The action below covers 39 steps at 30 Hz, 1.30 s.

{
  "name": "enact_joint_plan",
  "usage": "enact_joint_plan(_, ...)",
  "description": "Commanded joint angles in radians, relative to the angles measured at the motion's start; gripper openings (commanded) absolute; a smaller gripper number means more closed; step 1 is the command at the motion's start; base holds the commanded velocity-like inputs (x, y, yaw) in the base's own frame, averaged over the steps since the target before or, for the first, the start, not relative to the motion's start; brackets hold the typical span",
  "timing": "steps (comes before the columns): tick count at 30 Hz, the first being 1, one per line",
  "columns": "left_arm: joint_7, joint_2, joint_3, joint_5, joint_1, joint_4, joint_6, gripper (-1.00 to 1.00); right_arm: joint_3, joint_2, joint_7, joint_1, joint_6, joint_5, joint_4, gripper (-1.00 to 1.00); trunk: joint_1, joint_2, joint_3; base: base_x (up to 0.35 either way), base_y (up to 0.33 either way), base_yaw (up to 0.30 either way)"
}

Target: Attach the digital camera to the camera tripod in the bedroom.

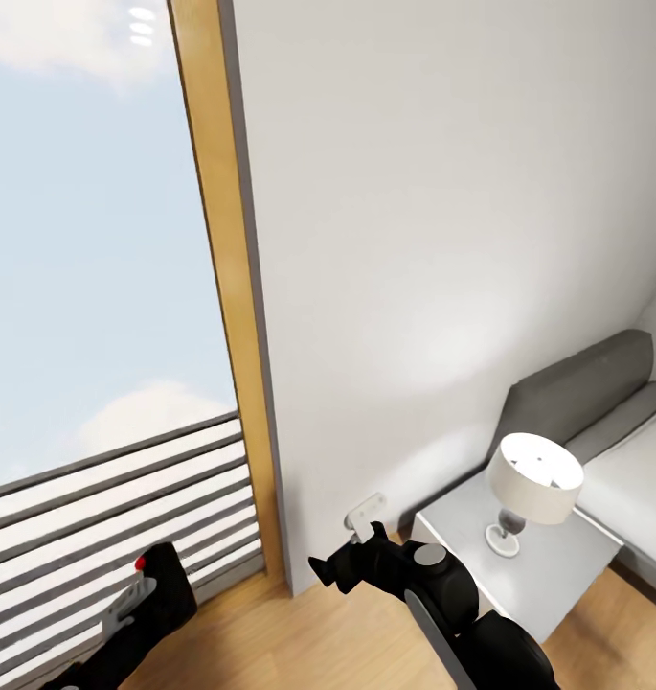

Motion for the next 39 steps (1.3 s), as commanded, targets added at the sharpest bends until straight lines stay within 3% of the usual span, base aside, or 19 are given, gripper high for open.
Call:
enact_joint_plan(1,-0.003,-0.001,0.002,0.003,-0.001,-0.001,0.007,-1.0,0.0,0.0,-0.001,-0.001,0.005,-0.003,-0.001,1.0,0.0,-0.001,-0.001,0.03,0.024,-0.047)
enact_joint_plan(39,-0.005,-0.002,0.002,0.003,-0.001,-0.001,0.007,-1.0,0.0,0.002,-0.002,0.0,0.01,-0.003,-0.001,1.0,0.0,-0.001,0.044,0.004,0.003,-0.148)
